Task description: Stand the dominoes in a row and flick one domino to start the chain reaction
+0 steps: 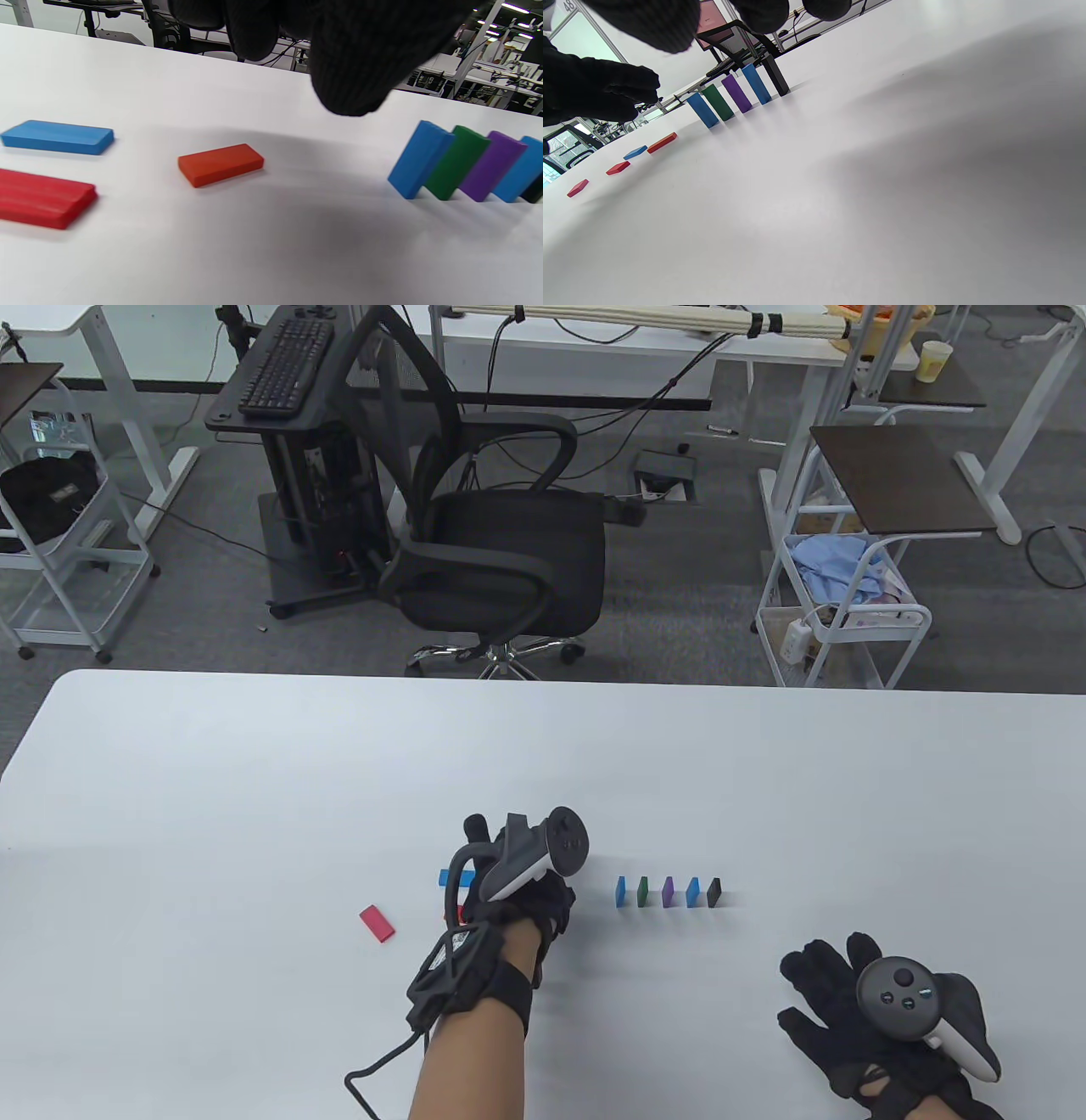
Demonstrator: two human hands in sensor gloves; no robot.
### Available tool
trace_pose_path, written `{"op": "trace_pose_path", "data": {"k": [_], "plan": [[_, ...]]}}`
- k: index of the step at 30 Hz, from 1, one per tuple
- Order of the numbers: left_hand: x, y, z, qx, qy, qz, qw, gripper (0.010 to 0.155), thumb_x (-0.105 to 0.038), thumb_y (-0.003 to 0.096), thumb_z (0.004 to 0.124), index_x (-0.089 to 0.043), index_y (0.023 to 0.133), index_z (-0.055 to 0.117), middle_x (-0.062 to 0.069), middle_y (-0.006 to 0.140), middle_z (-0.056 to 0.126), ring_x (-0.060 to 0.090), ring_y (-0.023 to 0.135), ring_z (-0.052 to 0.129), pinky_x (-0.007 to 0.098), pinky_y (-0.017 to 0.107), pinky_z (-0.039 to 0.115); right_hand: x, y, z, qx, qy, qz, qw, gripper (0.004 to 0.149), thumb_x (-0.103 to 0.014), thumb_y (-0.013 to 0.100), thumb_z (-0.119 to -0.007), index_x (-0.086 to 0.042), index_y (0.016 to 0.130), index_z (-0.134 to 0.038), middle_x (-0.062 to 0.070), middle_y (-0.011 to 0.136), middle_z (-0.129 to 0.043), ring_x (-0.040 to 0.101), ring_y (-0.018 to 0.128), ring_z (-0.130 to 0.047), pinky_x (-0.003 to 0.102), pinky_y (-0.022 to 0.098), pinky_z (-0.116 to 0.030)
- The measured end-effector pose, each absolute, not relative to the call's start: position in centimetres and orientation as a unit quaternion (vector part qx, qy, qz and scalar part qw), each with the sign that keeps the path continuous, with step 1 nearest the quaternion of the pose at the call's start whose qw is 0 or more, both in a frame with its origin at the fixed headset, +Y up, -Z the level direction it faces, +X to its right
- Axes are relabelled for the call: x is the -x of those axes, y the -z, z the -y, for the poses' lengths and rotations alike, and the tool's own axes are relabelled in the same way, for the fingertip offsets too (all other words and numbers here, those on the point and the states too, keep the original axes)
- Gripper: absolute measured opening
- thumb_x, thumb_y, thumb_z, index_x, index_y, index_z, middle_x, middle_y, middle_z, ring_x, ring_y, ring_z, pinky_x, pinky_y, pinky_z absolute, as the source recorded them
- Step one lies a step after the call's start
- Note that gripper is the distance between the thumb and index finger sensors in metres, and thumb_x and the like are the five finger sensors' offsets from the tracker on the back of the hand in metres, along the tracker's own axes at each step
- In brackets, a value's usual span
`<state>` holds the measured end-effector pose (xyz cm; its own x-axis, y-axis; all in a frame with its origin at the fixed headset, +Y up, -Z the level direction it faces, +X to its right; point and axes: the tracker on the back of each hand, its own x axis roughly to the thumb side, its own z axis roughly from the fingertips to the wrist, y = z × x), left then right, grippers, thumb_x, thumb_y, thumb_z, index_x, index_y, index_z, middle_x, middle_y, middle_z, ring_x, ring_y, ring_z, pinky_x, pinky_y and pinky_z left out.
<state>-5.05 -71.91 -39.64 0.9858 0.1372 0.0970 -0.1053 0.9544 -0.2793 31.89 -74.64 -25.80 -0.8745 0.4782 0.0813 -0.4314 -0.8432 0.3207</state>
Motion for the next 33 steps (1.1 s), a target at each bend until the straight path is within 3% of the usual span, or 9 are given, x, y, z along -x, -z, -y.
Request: {"op": "trace_pose_path", "data": {"k": [10, 17, 26, 33], "plan": [[7.5, 40.2, 74.6, 0.157, -0.023, 0.026, 0.987, 0.072, -0.041, 0.0403, 0.091, -0.027, 0.1, 0.053, 0.008, 0.11, 0.061, 0.035, 0.108, 0.051, 0.073, 0.068, 0.009, -31.3, 25.6, 74.8, -0.085, -0.955, -0.158, 0.237, 0.064, -0.054, 0.053, -0.067, -0.027, 0.104, -0.04, 0.013, 0.117, -0.025, 0.045, 0.096, 0.008, 0.065, 0.068, 0.0], [7.2, 40.9, 76.1, 0.164, 0.016, 0.04, 0.985, 0.075, -0.043, 0.0392, 0.092, -0.025, 0.1, 0.052, 0.006, 0.108, 0.065, 0.034, 0.107, 0.053, 0.073, 0.068, 0.009, -31.0, 25.6, 74.7, -0.09, -0.955, -0.157, 0.235, 0.064, -0.054, 0.053, -0.067, -0.027, 0.104, -0.04, 0.013, 0.117, -0.024, 0.045, 0.096, 0.008, 0.065, 0.068, 0.0], [5.8, 42.0, 75.8, 0.135, 0.083, 0.073, 0.985, 0.06, -0.043, 0.0384, 0.093, -0.034, 0.092, 0.069, -0.004, 0.096, 0.082, 0.028, 0.101, 0.067, 0.07, 0.071, 0.017, -30.9, 25.6, 74.8, -0.088, -0.955, -0.16, 0.232, 0.064, -0.054, 0.053, -0.067, -0.027, 0.105, -0.04, 0.013, 0.117, -0.024, 0.045, 0.096, 0.008, 0.065, 0.068, 0.0], [4.9, 42.4, 75.7, 0.136, 0.117, 0.084, 0.98, 0.064, -0.041, 0.0387, 0.093, -0.035, 0.095, 0.064, -0.001, 0.093, 0.088, 0.026, 0.099, 0.071, 0.071, 0.071, 0.017, -31.0, 25.7, 74.8, -0.085, -0.956, -0.159, 0.234, 0.065, -0.054, 0.053, -0.067, -0.027, 0.105, -0.038, 0.013, 0.117, -0.024, 0.045, 0.096, 0.008, 0.065, 0.068, 0.0]]}}
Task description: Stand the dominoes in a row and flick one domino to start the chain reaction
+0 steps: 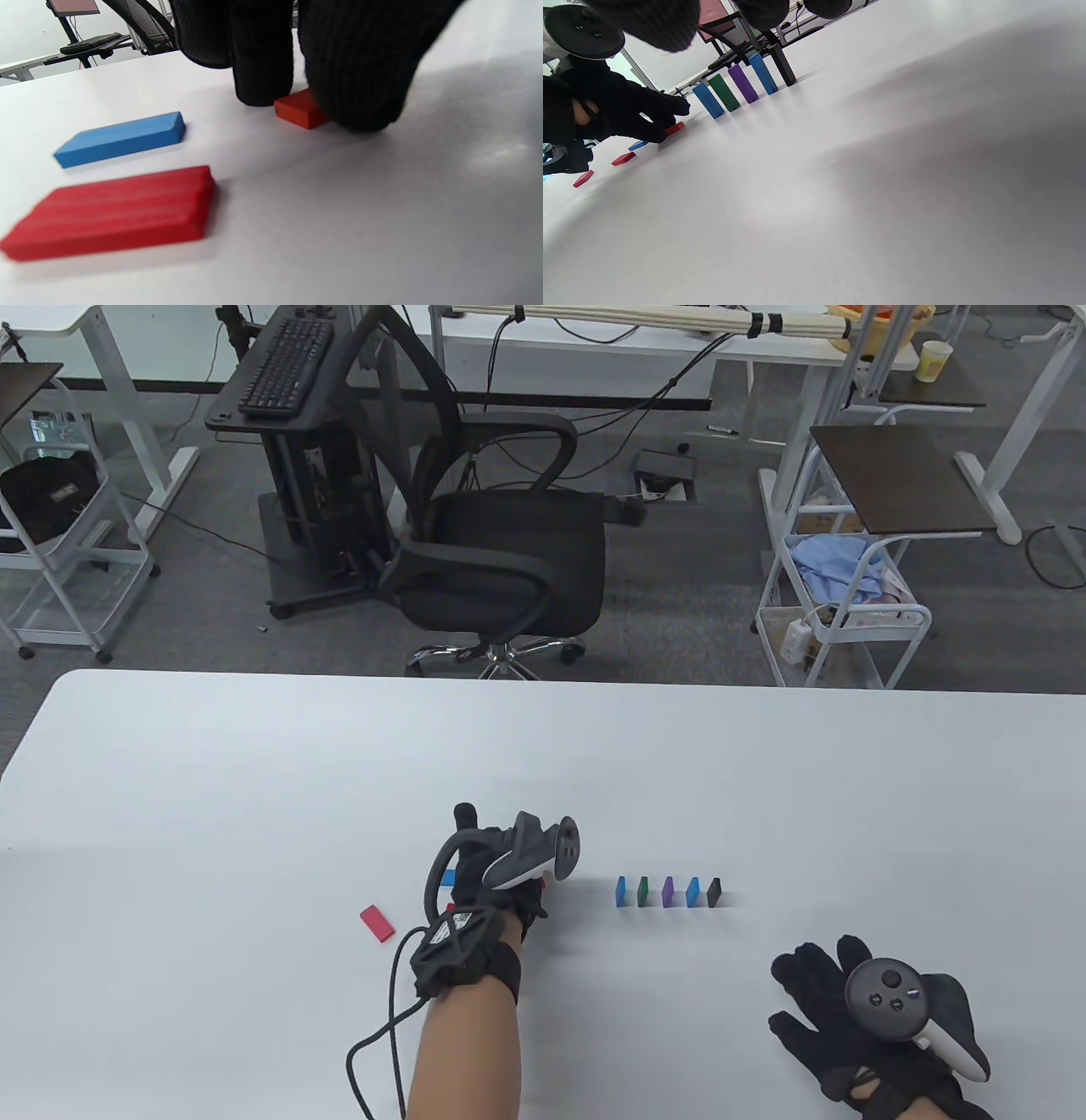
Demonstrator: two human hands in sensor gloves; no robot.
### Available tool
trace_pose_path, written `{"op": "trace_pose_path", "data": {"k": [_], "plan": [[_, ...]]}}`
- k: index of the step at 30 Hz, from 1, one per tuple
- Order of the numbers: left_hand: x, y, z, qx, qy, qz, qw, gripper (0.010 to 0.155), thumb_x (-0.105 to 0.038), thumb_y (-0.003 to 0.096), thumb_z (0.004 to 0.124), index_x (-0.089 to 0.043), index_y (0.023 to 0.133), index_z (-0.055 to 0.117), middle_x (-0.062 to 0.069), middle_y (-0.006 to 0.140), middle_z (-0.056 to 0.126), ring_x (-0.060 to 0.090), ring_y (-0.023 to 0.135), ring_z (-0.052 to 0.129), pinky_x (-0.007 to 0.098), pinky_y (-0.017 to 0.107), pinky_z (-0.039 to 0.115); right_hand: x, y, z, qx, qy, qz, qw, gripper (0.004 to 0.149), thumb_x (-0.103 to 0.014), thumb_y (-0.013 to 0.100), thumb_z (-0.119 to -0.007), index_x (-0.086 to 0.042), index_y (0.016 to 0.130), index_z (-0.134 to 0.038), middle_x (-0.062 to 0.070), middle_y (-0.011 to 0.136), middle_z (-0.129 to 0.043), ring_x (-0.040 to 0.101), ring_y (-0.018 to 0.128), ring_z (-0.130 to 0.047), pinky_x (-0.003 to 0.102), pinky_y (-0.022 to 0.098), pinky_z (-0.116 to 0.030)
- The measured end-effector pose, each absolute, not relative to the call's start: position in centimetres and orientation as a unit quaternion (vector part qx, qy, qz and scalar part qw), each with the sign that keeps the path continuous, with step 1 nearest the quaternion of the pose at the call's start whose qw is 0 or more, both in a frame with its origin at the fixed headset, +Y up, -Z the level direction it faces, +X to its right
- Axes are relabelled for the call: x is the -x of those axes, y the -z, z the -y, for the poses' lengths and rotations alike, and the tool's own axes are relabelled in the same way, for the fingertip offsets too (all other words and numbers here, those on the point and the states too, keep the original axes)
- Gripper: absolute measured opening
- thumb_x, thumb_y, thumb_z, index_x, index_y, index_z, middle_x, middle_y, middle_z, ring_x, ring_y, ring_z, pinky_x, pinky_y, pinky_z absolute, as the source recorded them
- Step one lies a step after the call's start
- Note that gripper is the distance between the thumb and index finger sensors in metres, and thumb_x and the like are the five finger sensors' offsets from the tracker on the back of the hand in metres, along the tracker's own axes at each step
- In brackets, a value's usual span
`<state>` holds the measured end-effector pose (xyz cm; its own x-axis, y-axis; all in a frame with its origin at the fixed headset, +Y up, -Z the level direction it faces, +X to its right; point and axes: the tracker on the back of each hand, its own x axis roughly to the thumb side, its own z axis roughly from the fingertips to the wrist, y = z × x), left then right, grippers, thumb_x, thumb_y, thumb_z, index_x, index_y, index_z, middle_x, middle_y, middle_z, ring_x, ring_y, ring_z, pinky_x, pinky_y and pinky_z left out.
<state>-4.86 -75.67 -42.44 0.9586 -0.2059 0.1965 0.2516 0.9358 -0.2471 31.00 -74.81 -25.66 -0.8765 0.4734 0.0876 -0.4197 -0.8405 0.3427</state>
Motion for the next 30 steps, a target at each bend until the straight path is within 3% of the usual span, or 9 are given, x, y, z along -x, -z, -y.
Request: {"op": "trace_pose_path", "data": {"k": [15, 30], "plan": [[3.4, 42.9, 76.0, 0.124, 0.159, 0.11, 0.973, 0.061, -0.036, 0.0401, 0.094, -0.018, 0.093, 0.07, 0.005, 0.084, 0.096, 0.029, 0.092, 0.08, 0.072, 0.071, 0.02, -31.3, 25.8, 74.9, -0.079, -0.955, -0.161, 0.237, 0.065, -0.054, 0.053, -0.067, -0.027, 0.105, -0.037, 0.013, 0.117, -0.024, 0.045, 0.096, 0.008, 0.065, 0.068, 0.0], [3.7, 42.3, 75.5, 0.138, 0.16, 0.106, 0.972, 0.064, -0.041, 0.0397, 0.091, -0.016, 0.094, 0.068, 0.007, 0.083, 0.094, 0.031, 0.09, 0.08, 0.072, 0.072, 0.021, -31.6, 25.8, 74.9, -0.075, -0.954, -0.163, 0.24, 0.065, -0.054, 0.053, -0.067, -0.027, 0.105, -0.038, 0.013, 0.117, -0.024, 0.045, 0.096, 0.009, 0.065, 0.068, 0.0]]}}
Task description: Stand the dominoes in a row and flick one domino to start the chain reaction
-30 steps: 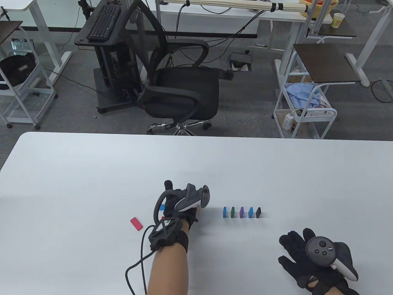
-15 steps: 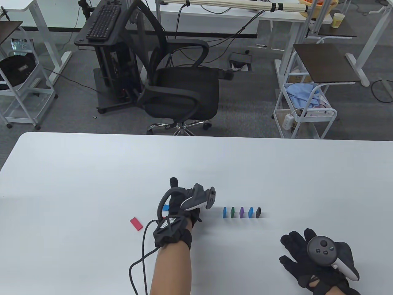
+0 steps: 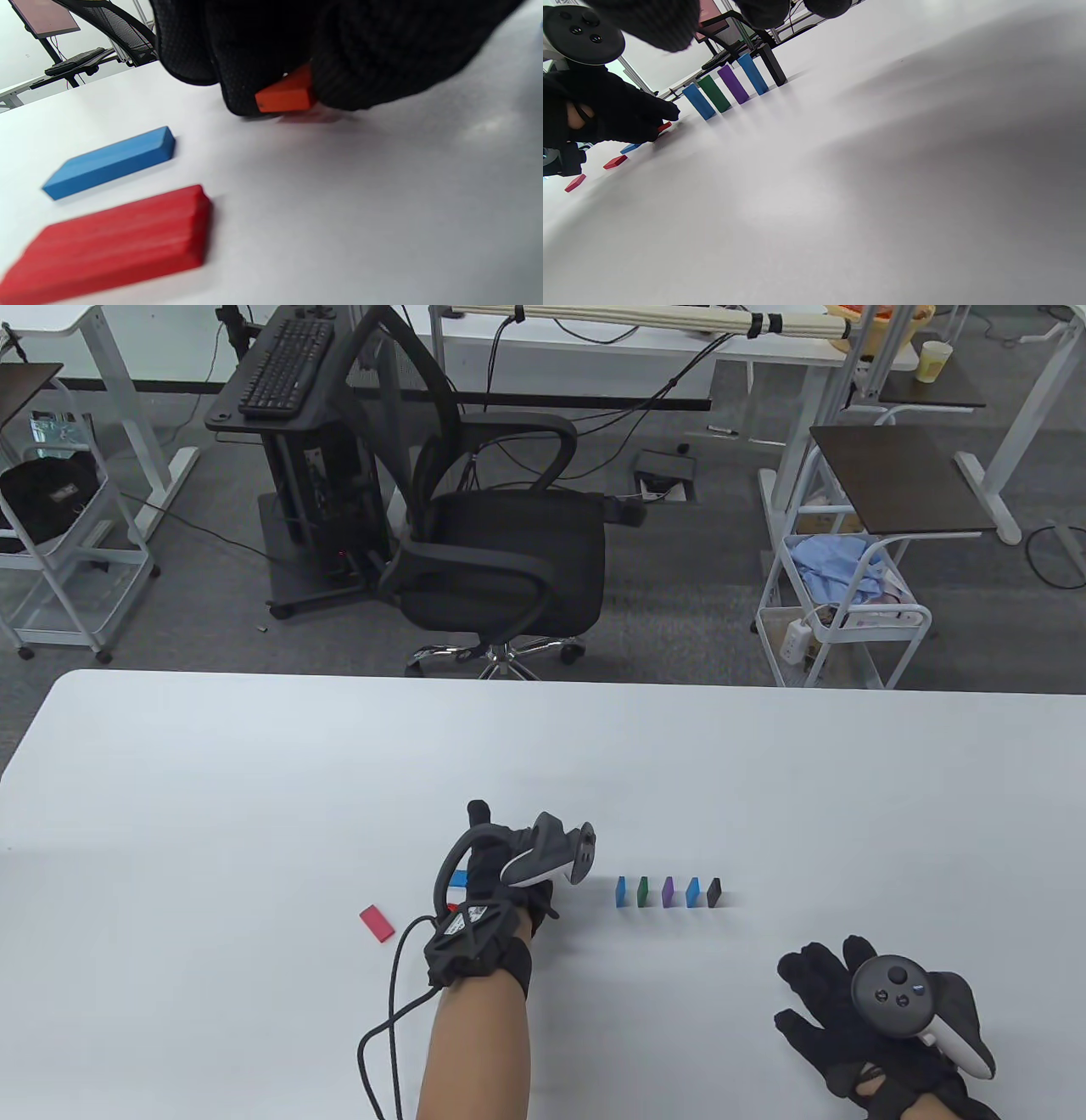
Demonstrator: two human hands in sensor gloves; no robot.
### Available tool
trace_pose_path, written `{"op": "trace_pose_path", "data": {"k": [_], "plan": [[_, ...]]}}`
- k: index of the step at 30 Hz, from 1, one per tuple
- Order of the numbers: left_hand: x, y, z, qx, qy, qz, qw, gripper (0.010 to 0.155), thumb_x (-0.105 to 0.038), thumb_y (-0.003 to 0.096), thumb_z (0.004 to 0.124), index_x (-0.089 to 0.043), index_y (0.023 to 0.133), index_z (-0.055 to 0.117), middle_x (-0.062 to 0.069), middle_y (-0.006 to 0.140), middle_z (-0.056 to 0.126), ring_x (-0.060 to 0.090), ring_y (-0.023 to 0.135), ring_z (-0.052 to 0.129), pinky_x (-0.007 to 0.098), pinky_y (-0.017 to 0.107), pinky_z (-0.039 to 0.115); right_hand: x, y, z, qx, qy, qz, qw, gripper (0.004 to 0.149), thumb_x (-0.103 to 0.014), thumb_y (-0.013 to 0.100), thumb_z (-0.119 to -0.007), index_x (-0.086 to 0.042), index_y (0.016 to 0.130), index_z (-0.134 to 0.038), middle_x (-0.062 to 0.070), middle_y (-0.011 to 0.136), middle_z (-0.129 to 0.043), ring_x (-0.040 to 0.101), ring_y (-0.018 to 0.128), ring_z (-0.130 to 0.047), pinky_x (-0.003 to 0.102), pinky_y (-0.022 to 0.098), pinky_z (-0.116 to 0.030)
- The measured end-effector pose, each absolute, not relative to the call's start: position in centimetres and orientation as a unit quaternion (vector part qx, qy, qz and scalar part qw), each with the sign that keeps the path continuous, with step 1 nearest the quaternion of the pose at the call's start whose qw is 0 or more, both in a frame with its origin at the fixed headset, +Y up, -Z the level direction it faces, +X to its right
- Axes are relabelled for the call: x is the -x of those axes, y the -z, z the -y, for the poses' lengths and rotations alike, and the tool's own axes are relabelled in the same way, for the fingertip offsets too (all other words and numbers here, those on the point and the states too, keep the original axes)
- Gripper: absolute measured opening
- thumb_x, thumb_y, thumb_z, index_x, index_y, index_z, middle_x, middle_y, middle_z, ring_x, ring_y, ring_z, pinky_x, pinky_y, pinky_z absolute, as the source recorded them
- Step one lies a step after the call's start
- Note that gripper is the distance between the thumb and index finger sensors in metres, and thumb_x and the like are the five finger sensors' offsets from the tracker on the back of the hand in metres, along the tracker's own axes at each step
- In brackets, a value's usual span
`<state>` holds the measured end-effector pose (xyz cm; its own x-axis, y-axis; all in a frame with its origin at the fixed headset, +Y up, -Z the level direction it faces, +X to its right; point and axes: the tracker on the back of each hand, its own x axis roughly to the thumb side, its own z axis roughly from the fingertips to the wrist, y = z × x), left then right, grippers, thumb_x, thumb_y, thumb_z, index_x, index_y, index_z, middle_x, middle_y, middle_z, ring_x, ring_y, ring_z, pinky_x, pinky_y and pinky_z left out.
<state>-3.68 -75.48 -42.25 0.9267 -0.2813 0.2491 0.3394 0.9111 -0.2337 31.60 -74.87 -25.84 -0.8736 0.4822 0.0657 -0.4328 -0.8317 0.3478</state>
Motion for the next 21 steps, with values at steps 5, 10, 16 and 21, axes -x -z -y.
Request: {"op": "trace_pose_path", "data": {"k": [5, 10, 16, 21], "plan": [[4.3, 41.9, 73.8, 0.113, 0.114, 0.098, 0.982, 0.06, -0.042, 0.04, 0.09, -0.019, 0.092, 0.072, 0.007, 0.085, 0.092, 0.031, 0.091, 0.077, 0.071, 0.072, 0.022, -31.7, 25.9, 74.9, -0.075, -0.954, -0.163, 0.242, 0.065, -0.054, 0.053, -0.067, -0.026, 0.105, -0.038, 0.013, 0.116, -0.024, 0.045, 0.096, 0.008, 0.065, 0.068, 0.0], [4.6, 41.5, 72.4, 0.11, 0.068, 0.105, 0.986, 0.06, -0.043, 0.0383, 0.09, -0.027, 0.092, 0.07, 0.004, 0.084, 0.092, 0.028, 0.091, 0.079, 0.07, 0.073, 0.023, -31.7, 25.9, 74.9, -0.075, -0.953, -0.165, 0.242, 0.065, -0.054, 0.053, -0.067, -0.027, 0.105, -0.038, 0.013, 0.117, -0.024, 0.045, 0.096, 0.008, 0.065, 0.068, 0.0], [4.3, 41.2, 71.6, 0.101, 0.03, 0.11, 0.988, 0.063, -0.044, 0.0374, 0.09, -0.025, 0.092, 0.066, 0.002, 0.083, 0.093, 0.027, 0.09, 0.081, 0.071, 0.073, 0.024, -31.8, 25.9, 74.9, -0.076, -0.953, -0.163, 0.243, 0.065, -0.054, 0.053, -0.067, -0.026, 0.105, -0.038, 0.013, 0.116, -0.024, 0.045, 0.096, 0.009, 0.065, 0.068, 0.0], [4.0, 41.1, 71.3, 0.091, -0.017, 0.107, 0.99, 0.063, -0.043, 0.0383, 0.09, -0.022, 0.091, 0.063, 0.002, 0.086, 0.091, 0.028, 0.091, 0.08, 0.072, 0.072, 0.024, -31.8, 25.9, 74.9, -0.076, -0.953, -0.164, 0.243, 0.065, -0.054, 0.053, -0.067, -0.026, 0.105, -0.038, 0.013, 0.116, -0.024, 0.045, 0.096, 0.009, 0.065, 0.068, 0.0]]}}
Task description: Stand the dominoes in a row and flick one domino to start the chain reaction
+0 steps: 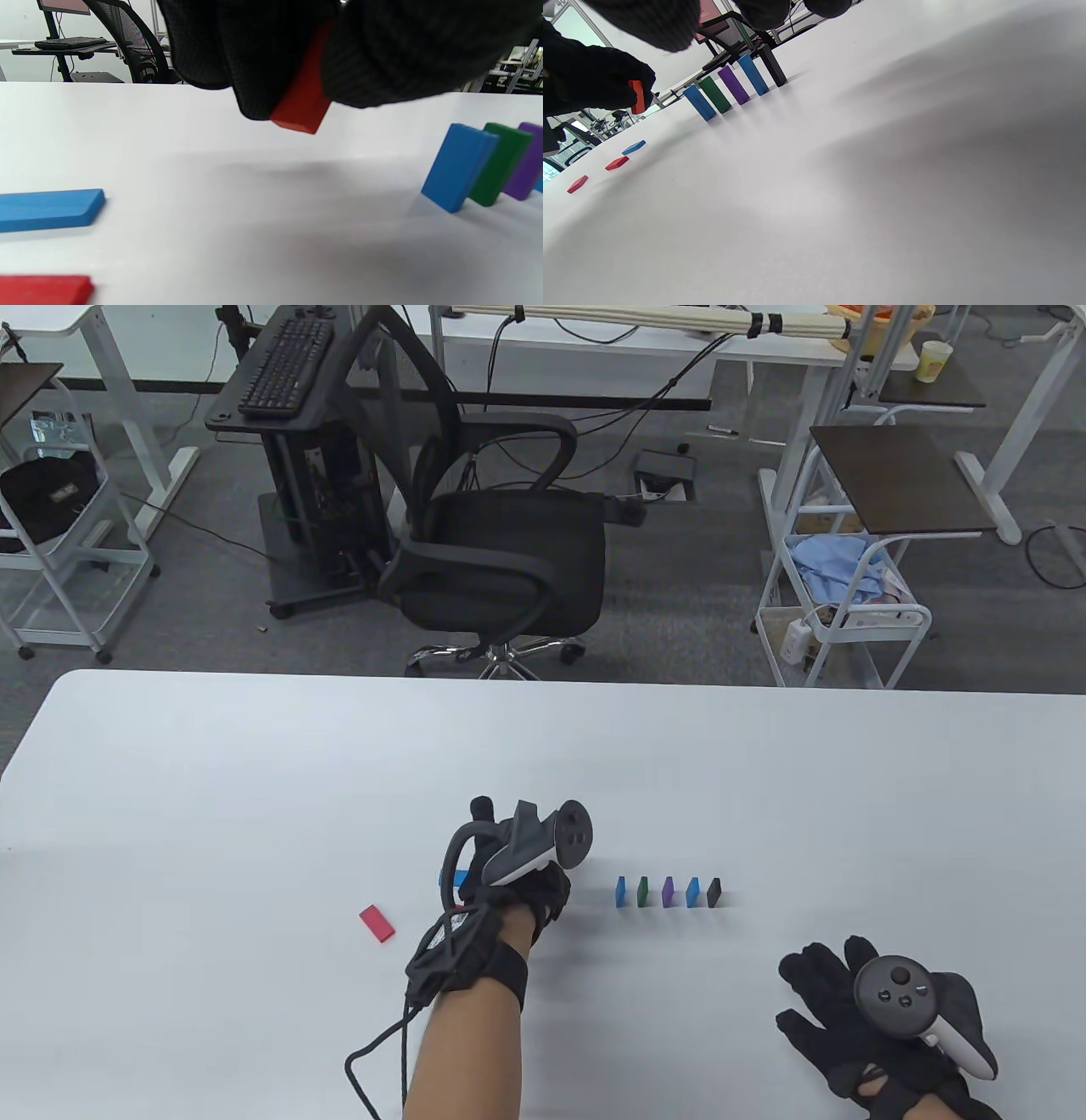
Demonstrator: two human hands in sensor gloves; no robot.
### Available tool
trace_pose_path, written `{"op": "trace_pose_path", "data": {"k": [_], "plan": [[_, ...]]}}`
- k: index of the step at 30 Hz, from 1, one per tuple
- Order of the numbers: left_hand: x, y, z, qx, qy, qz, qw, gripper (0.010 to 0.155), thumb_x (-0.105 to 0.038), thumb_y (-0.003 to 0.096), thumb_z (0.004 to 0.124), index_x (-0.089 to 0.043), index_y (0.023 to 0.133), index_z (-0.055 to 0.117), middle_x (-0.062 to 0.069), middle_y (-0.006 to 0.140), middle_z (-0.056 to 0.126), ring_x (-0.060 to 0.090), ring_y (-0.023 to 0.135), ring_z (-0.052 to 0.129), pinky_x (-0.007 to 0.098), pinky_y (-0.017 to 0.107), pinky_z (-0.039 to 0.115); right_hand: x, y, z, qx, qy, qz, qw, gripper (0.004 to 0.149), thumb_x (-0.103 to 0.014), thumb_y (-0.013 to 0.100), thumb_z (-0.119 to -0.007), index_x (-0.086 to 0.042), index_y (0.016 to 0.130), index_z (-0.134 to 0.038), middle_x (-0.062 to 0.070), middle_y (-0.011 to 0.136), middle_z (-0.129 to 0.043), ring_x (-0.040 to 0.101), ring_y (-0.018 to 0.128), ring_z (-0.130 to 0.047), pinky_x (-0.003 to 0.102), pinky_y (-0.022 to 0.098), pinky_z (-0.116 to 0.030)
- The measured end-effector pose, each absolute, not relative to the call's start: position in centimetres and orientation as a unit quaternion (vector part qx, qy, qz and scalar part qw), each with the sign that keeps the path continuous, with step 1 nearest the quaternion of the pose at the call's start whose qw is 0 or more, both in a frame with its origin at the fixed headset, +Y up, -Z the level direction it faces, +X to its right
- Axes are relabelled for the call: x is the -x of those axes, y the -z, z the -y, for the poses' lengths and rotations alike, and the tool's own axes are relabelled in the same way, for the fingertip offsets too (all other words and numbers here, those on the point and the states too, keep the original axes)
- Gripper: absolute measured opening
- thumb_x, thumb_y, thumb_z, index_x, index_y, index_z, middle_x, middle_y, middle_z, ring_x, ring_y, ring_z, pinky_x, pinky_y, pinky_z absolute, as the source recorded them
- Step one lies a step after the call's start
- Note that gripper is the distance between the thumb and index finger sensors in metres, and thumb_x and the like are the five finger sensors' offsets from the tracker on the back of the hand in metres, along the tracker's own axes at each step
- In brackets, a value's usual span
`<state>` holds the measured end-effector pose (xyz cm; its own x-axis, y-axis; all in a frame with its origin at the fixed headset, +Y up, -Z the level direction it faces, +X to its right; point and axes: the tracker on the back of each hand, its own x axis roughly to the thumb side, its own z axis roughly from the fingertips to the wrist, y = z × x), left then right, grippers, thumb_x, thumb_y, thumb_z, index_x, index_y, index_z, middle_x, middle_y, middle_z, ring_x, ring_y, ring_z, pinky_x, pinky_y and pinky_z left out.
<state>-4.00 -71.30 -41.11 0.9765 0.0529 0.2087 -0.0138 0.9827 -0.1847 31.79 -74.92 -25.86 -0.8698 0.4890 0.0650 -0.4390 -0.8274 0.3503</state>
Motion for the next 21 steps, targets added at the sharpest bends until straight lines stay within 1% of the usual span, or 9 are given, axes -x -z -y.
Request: {"op": "trace_pose_path", "data": {"k": [3, 10, 21], "plan": [[3.9, 41.1, 71.3, 0.086, -0.047, 0.101, 0.99, 0.061, -0.04, 0.0396, 0.089, -0.023, 0.092, 0.061, 0.002, 0.089, 0.088, 0.028, 0.093, 0.077, 0.072, 0.072, 0.023, -31.9, 25.9, 74.9, -0.076, -0.953, -0.163, 0.244, 0.065, -0.054, 0.053, -0.067, -0.027, 0.105, -0.038, 0.013, 0.116, -0.024, 0.045, 0.096, 0.009, 0.065, 0.068, 0.0], [3.9, 41.0, 72.2, 0.096, -0.124, 0.095, 0.983, 0.06, -0.039, 0.0405, 0.09, -0.024, 0.092, 0.061, 0.003, 0.091, 0.087, 0.028, 0.094, 0.076, 0.072, 0.071, 0.021, -31.9, 25.9, 74.9, -0.078, -0.953, -0.162, 0.245, 0.065, -0.054, 0.053, -0.067, -0.027, 0.105, -0.038, 0.013, 0.116, -0.023, 0.045, 0.096, 0.009, 0.065, 0.068, 0.0], [3.2, 41.3, 74.2, 0.112, -0.154, 0.095, 0.977, 0.06, -0.037, 0.0412, 0.09, -0.025, 0.092, 0.061, 0.003, 0.092, 0.086, 0.028, 0.095, 0.075, 0.072, 0.071, 0.02, -32.0, 25.9, 74.9, -0.077, -0.952, -0.161, 0.249, 0.065, -0.054, 0.053, -0.067, -0.026, 0.105, -0.038, 0.013, 0.117, -0.023, 0.045, 0.096, 0.009, 0.065, 0.068, 0.001]]}}
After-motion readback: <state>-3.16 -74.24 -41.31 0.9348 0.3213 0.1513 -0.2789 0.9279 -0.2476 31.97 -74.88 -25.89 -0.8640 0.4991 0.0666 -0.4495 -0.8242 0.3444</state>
